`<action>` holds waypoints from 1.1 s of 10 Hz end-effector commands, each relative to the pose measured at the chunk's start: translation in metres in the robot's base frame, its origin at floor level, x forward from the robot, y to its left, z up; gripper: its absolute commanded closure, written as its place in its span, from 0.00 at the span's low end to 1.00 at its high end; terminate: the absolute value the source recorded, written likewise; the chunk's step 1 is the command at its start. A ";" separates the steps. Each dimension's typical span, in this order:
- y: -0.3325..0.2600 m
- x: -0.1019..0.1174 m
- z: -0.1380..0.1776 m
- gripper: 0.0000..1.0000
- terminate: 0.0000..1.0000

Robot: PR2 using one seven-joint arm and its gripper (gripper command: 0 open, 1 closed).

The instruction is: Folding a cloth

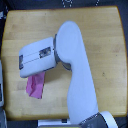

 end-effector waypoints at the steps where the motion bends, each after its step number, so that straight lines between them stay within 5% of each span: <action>1: -0.014 0.011 0.009 0.00 0.00; 7: -0.039 0.035 0.042 0.00 0.00; 11: -0.059 0.091 0.094 0.00 0.00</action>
